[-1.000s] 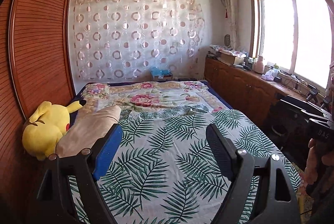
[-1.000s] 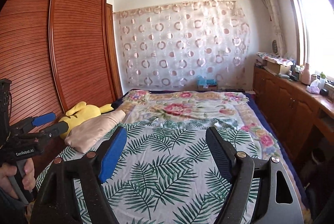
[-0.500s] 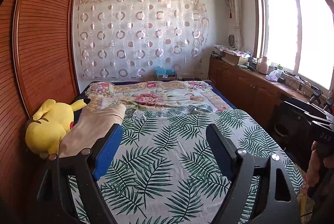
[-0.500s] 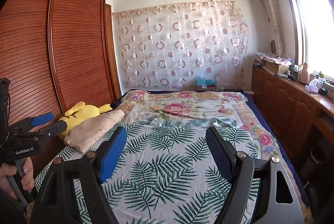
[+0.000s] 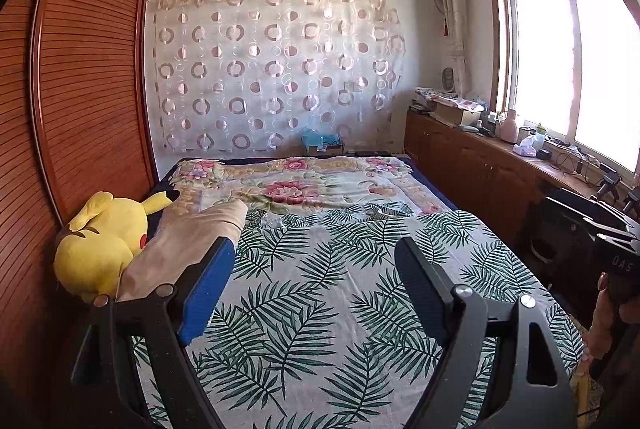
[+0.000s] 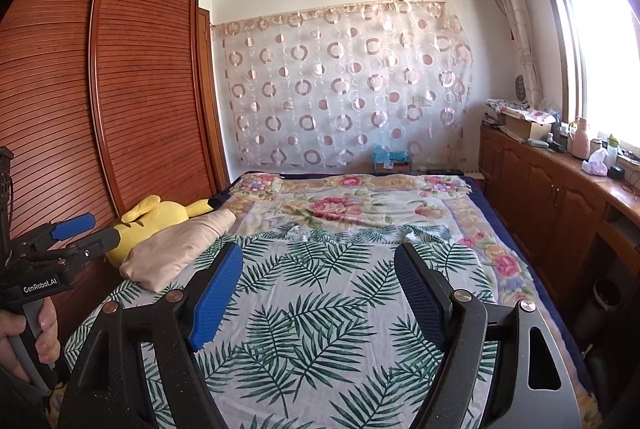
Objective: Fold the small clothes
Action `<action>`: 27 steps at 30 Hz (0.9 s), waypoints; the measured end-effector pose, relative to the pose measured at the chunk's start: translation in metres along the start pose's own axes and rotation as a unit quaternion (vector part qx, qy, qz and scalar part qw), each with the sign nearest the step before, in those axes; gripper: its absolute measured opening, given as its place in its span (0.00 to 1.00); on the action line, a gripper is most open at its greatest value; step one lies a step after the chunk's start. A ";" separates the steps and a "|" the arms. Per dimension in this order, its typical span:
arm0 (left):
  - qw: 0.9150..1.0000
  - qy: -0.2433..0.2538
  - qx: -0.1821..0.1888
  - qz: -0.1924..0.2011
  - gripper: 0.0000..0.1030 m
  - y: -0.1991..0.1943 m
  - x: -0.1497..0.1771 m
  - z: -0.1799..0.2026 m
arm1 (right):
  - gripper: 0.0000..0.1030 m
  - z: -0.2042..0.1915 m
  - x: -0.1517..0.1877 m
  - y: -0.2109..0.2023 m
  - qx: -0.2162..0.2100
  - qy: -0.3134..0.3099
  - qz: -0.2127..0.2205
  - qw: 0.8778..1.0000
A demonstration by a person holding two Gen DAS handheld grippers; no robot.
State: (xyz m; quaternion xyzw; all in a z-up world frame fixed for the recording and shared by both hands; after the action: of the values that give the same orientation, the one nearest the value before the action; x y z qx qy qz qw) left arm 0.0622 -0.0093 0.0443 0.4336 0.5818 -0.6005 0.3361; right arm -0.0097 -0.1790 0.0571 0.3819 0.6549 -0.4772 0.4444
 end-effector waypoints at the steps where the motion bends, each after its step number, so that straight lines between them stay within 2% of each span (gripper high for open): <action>1: 1.000 0.000 0.000 0.001 0.80 0.000 0.000 0.000 | 0.77 0.000 0.000 0.000 -0.001 0.000 0.000 1.000; 27: 1.000 0.000 -0.006 0.002 0.80 -0.002 -0.001 -0.006 | 0.77 0.006 0.000 0.002 -0.002 -0.001 -0.001 1.000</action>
State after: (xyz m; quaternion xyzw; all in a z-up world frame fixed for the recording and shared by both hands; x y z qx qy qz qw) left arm 0.0612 -0.0028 0.0462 0.4327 0.5840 -0.5968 0.3399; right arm -0.0070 -0.1848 0.0553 0.3796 0.6558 -0.4769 0.4453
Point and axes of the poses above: each gripper's, at about its wrist camera, not at the fingertips, and y roughly the way its jaws point, z to its right, x to its underside, the point moved 3 cm from there along y, roughly the way its jaws point, and after that the axes turned 5 degrees about y, right-handed, at the moved point
